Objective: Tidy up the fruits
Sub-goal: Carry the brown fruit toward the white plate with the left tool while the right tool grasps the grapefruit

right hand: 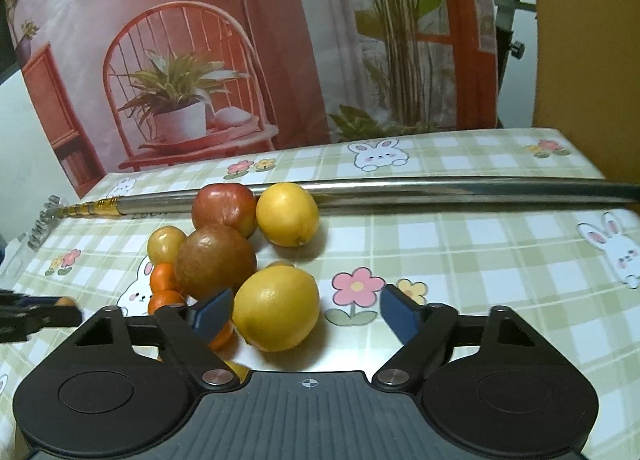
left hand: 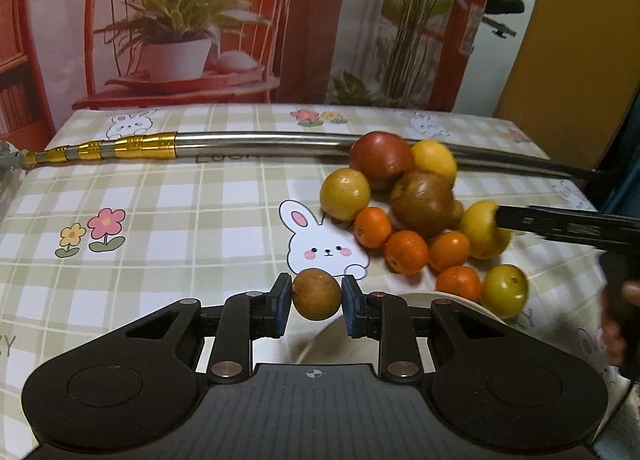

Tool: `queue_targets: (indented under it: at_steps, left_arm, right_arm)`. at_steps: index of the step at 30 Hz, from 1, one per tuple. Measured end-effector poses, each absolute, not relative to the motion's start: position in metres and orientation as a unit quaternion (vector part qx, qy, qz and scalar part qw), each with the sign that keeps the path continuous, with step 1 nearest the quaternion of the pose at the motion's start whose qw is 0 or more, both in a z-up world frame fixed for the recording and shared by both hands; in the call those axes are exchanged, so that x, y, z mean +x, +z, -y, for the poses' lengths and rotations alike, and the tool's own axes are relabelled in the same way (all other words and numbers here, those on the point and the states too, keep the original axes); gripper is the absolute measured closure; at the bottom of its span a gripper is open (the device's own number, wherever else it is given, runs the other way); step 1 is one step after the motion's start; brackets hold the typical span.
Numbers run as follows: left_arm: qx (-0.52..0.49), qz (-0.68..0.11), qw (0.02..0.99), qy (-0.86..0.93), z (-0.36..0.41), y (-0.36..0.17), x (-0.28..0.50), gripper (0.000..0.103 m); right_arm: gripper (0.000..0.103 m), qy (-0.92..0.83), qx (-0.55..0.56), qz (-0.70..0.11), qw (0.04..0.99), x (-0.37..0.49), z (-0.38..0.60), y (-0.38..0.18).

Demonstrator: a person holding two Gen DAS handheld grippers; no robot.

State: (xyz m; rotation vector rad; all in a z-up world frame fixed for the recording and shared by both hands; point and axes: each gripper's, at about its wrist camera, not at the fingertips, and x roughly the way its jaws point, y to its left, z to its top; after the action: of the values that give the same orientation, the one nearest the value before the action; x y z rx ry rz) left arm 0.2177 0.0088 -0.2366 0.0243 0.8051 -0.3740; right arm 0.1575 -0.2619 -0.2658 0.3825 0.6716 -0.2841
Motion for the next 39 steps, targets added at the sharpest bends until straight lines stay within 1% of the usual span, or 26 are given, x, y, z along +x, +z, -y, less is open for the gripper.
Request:
queue_targets:
  at_steps: [4,8,13,16,22,32,39]
  left_arm:
    - [0.010,-0.383,0.905,-0.184,-0.011,-0.232,0.207,0.075]
    - [0.015,-0.379,0.907,-0.185,-0.011,-0.231,0.200,0.075]
    - [0.007,-0.380,0.906,-0.184,-0.014,-0.235,0.193,0.075]
    - [0.007,-0.385,0.905,-0.182,-0.015,-0.238,0.189,0.075]
    - [0.007,-0.389,0.903,-0.181,-0.018,-0.238,0.179,0.075]
    - [0.012,-0.395,0.900,-0.185,-0.019,-0.238,0.157,0.075]
    - [0.034,-0.395,0.900,-0.180,-0.014,-0.245,0.137,0.075]
  right_arm:
    - [0.030,-0.129,0.200,-0.321,0.917,0.169,0.262,-0.275]
    - [0.036,-0.123,0.211,-0.324,0.914,0.178,0.261,-0.282]
    - [0.038,-0.128,0.228,-0.331,0.907,0.179,0.258,-0.292]
    - [0.049,-0.123,0.246,-0.328,0.904,0.176,0.258,-0.296]
    - [0.049,-0.136,0.232,-0.323,0.907,0.169,0.250,-0.292]
    - [0.050,-0.133,0.207,-0.284,0.927,0.135,0.222,-0.253]
    - [0.050,-0.107,0.210,-0.290,0.928,0.112,0.190,-0.240]
